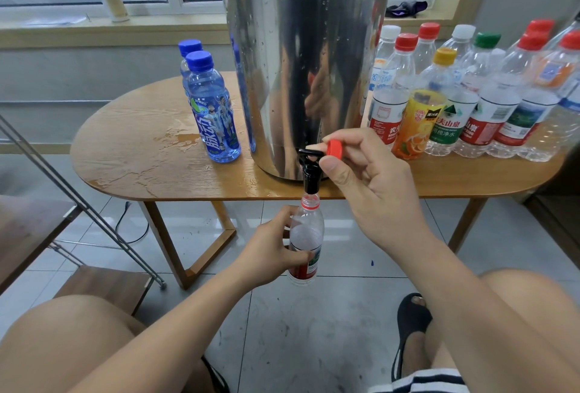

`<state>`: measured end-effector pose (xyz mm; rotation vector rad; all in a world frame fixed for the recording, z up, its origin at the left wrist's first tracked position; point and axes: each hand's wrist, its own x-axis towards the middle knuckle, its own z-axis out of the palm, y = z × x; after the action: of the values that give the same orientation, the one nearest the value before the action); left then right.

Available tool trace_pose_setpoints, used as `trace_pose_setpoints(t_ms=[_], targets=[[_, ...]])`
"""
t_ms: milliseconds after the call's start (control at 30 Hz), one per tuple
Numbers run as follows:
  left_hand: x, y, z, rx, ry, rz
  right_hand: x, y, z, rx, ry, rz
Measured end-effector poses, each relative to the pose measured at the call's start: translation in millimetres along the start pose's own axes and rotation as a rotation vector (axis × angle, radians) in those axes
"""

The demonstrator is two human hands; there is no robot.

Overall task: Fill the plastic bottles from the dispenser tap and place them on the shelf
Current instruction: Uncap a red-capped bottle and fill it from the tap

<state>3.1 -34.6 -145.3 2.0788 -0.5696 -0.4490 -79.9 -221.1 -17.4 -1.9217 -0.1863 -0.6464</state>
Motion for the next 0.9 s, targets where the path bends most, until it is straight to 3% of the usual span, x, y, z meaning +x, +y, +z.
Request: trace_pose_setpoints(t_ms=[900], targets=[[0.4, 0.4, -0.6, 0.022, 0.006, 0.002, 0.0, -0.1, 0.4, 0.011, 0.003, 0.013]])
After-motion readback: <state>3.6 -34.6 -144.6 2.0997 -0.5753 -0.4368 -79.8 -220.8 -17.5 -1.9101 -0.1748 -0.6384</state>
